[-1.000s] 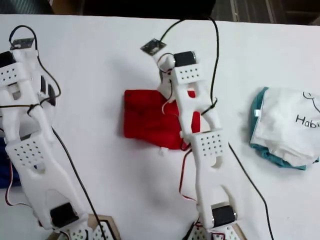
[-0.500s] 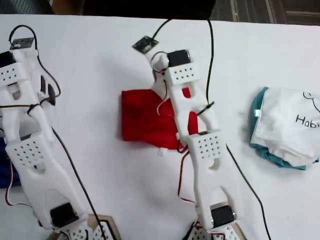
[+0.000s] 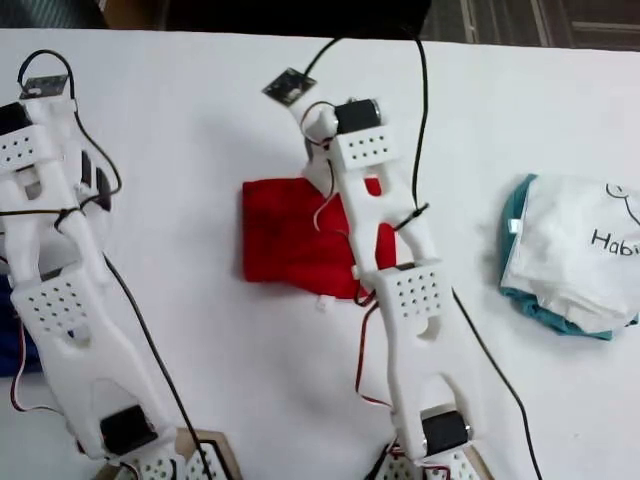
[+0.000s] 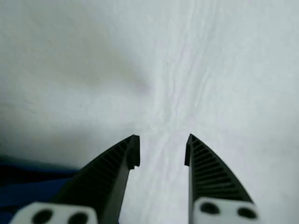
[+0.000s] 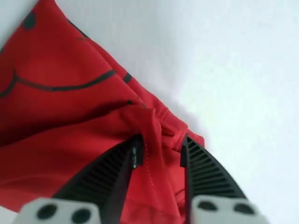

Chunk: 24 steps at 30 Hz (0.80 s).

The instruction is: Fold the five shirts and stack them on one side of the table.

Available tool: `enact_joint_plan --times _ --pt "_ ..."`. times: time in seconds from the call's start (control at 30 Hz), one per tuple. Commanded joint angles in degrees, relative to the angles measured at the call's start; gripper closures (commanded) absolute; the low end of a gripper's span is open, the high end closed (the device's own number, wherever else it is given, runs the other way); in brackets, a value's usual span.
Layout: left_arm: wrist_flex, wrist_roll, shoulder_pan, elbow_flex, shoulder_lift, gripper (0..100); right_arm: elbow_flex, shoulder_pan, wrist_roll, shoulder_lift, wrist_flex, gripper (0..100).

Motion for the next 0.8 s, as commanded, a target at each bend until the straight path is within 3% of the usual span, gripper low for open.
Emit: enact_joint_plan --times 0.0,0.13,0.23,0.47,0.77 --pt "-0.18 -0.62 0.26 -0.13 -0.53 81 -0.44 -1.36 0.62 -4.97 -1.63 85.4" --pt "-0.18 -0.62 0.26 -0.13 -0.53 81 -0.44 -2.51 0.7 -4.97 -1.8 87.5" --pt "-0.18 -0.62 0.26 -0.13 -0.53 81 -1.05 -2.51 0.62 -5.67 -1.71 97.9" --pt "-0.18 -0.62 0.26 -0.13 -0.53 81 -5.54 -1.27 0.62 -12.35 3.47 97.8" --pt "-0.44 -0.62 0.26 -0.13 -0.53 81 24.18 -1.01 0.7 -29.93 3.56 97.8"
